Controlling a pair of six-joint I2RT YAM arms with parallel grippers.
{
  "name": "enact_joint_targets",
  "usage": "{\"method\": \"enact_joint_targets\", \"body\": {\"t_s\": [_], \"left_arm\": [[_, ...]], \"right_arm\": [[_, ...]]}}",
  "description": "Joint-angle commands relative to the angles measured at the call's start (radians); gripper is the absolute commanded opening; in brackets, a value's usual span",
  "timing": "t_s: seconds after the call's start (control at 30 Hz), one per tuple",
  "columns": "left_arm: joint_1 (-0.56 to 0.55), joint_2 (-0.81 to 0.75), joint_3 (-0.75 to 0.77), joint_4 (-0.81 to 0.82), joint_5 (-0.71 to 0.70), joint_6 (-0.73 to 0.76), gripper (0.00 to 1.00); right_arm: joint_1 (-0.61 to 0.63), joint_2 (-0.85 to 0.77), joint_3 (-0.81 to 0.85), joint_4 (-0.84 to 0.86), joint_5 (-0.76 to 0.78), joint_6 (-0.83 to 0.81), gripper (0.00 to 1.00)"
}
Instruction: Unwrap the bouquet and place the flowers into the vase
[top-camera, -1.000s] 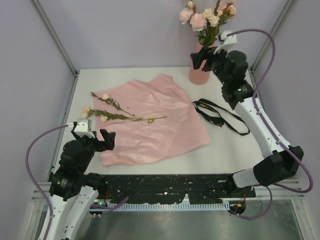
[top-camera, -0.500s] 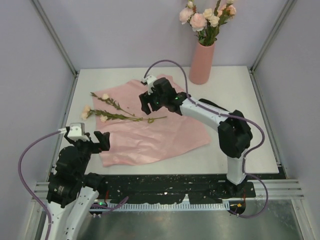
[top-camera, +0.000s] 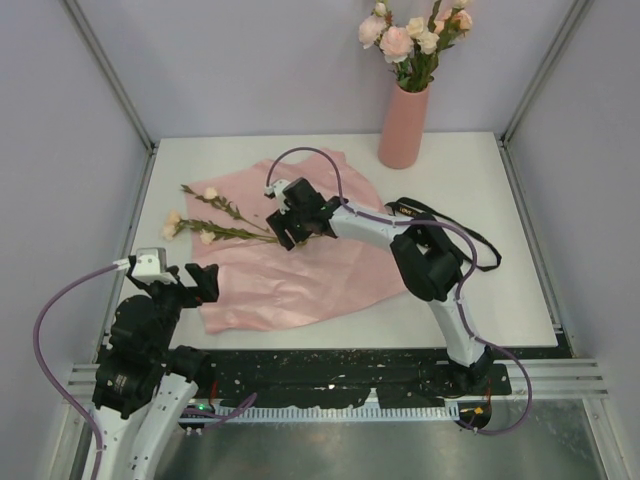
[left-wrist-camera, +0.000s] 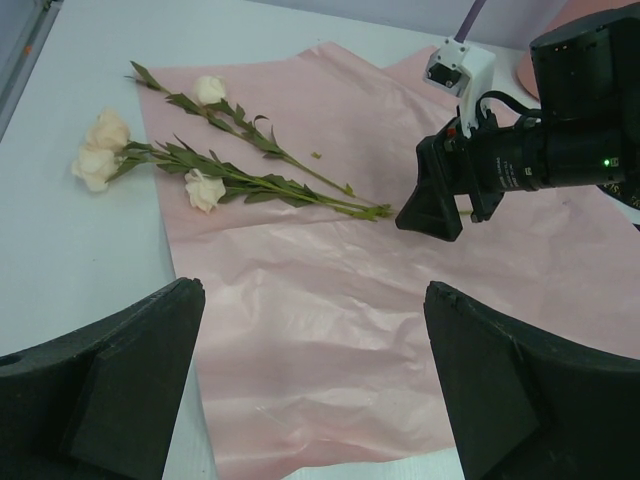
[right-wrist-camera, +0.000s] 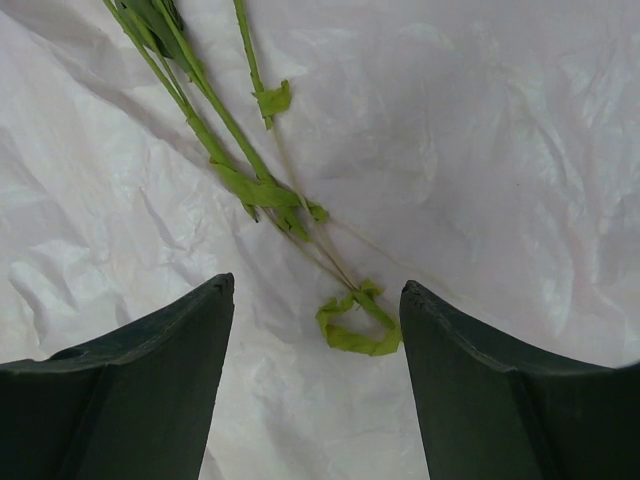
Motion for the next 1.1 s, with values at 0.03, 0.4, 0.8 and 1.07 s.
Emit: {"method": "enact_joint_targets", "body": {"t_s": [0.03,0.4,0.8,1.07], "left_arm": [[0.000,0.006,0.008,0.018,0.001,-0.003,0.96],[0.000,0.000,0.007,0.020,0.001,-0.001,0.96],[-0.003,0.000,0.007,0.020,0.003,0.001,0.96],[-0.001,-0.002,0.007,0.020,-0.002,-0.001,0.96]], "right_arm": [[0.024,0.009,0.082,0.047,0.037,-0.039,0.70],[0.033,0.111,0.209,-0.047,0.036,-0.036,0.67],[0.053,0.158,0.250,-0.134,0.114,-0.065,0.63],[0.071,0.158,0.231,-0.146,0.152,-0.106,0.53]]}}
